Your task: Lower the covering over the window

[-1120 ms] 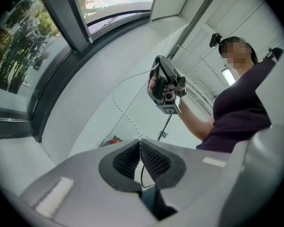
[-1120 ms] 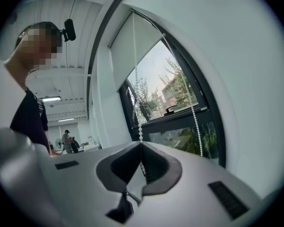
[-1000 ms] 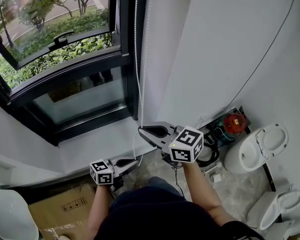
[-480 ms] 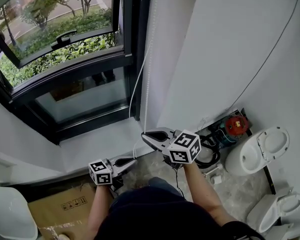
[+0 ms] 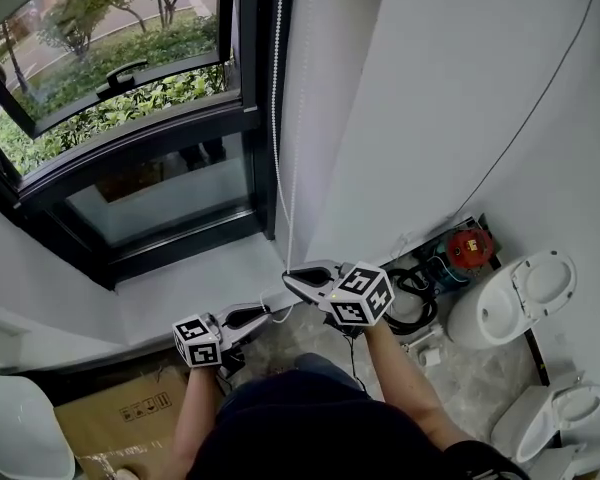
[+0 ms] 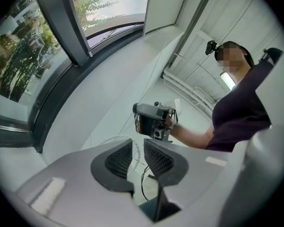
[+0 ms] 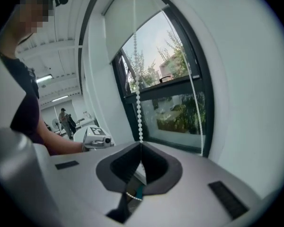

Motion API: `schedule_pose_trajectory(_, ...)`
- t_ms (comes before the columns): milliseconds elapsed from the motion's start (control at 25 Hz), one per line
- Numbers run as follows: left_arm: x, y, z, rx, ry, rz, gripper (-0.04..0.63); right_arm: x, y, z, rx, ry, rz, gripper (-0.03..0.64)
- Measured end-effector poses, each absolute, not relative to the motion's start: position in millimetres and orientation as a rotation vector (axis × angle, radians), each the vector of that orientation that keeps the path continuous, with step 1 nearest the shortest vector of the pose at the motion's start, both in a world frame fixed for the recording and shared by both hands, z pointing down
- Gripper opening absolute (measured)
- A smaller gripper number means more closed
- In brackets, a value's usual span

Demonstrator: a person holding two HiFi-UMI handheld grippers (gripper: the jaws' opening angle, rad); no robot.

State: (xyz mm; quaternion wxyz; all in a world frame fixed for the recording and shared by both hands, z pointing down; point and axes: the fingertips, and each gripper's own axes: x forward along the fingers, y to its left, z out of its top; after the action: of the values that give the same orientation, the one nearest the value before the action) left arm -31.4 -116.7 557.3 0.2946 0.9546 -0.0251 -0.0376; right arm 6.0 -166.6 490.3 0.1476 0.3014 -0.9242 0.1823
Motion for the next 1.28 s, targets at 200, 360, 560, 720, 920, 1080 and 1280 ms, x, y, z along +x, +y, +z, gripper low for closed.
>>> schedule_pose_trajectory(200,-30.8,-121.6,564.3,2.592,-0.124,0.03,0.137,4.4,-155.5,522.7,0.845,-2.653,0.665,0.014)
schedule_pose_trajectory(360,-31.5,-125.6,560.0,2.664,-0.173,0.121,0.161,5.2,-149.6,545.1,0.831,-2.608,0.708,0.014)
schedule_pose_trajectory(560,-29.3,-134.7,524.1,2.788,-0.212,0.104,0.161,5.3,-148.0,550.9,0.829,-2.619,0.748,0.014)
schedule_pose_trajectory(720,-27.6,-141.5,484.9,2.863,-0.239,0.012,0.161,1.1,-148.1,550.3,0.814,-2.622,0.743,0.014)
schedule_pose_trajectory(920,-23.4,-141.6,436.4,2.984,-0.227,-0.053,0.16,-0.8,-145.9,550.6,0.814,-2.627,0.744,0.014)
schedule_pose_trajectory(1080,-22.8,-139.3,394.8,3.069,-0.228,-0.123,0.16,-3.0,-143.4,549.9,0.813,-2.629,0.736,0.014)
schedule_pose_trajectory(1280,-23.8,-140.3,363.0,3.179,-0.291,-0.001,0.16,-4.6,-142.3,550.4,0.813,-2.627,0.735,0.014)
